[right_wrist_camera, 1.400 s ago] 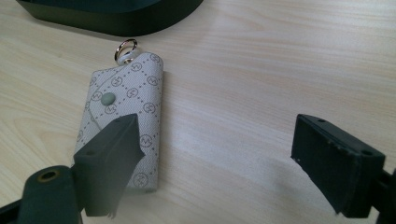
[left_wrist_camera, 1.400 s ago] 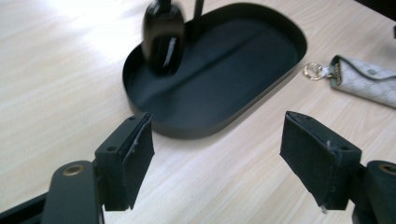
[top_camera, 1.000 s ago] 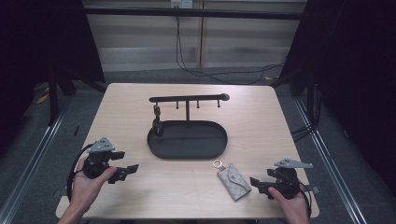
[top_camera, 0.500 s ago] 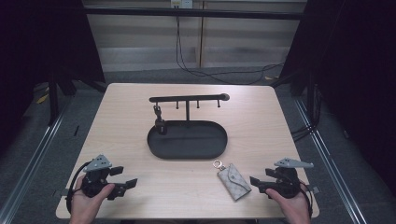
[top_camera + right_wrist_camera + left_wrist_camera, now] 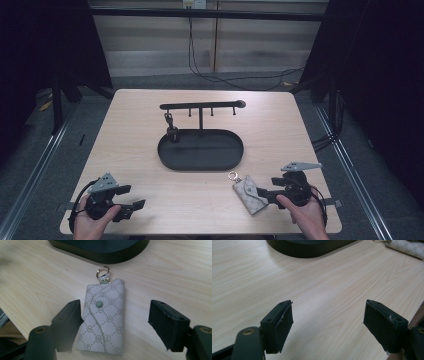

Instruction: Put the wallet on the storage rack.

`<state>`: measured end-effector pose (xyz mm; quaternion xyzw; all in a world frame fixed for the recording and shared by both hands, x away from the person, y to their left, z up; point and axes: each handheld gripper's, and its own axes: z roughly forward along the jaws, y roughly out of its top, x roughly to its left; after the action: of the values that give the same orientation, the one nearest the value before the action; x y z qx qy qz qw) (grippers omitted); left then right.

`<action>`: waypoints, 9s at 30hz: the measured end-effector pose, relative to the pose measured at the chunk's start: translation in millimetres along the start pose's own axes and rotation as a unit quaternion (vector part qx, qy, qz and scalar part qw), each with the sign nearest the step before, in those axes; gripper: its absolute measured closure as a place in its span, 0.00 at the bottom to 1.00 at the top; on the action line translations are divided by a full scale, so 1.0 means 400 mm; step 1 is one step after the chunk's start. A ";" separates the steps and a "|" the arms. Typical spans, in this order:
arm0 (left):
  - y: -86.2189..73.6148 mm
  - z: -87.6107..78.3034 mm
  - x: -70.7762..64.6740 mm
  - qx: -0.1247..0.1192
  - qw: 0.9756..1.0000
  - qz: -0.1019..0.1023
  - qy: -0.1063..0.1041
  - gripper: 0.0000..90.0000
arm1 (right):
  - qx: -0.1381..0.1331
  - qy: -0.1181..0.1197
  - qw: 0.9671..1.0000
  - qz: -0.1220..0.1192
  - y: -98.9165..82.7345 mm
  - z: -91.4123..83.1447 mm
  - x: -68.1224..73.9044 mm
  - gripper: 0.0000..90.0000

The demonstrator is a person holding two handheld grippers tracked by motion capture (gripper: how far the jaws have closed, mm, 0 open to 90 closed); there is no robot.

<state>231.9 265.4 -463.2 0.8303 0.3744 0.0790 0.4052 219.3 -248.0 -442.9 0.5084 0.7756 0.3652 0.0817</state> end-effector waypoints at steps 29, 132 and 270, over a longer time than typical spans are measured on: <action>-0.003 -0.017 0.005 -0.014 1.000 -0.004 -0.010 0.26 | 0.217 -0.018 0.975 -0.036 0.103 0.138 0.063 0.29; -0.005 -0.021 0.017 -0.020 0.999 -0.023 -0.017 0.25 | 0.299 -0.037 0.953 -0.017 0.259 0.096 0.054 0.37; 0.001 -0.020 0.012 -0.014 0.998 -0.008 -0.064 0.19 | 0.126 -0.006 0.982 0.137 0.358 0.419 -0.054 0.34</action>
<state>232.1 273.4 -458.5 0.8249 0.3536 0.0278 0.4400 417.3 -154.1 -475.8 0.6182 0.7379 0.2692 -0.0297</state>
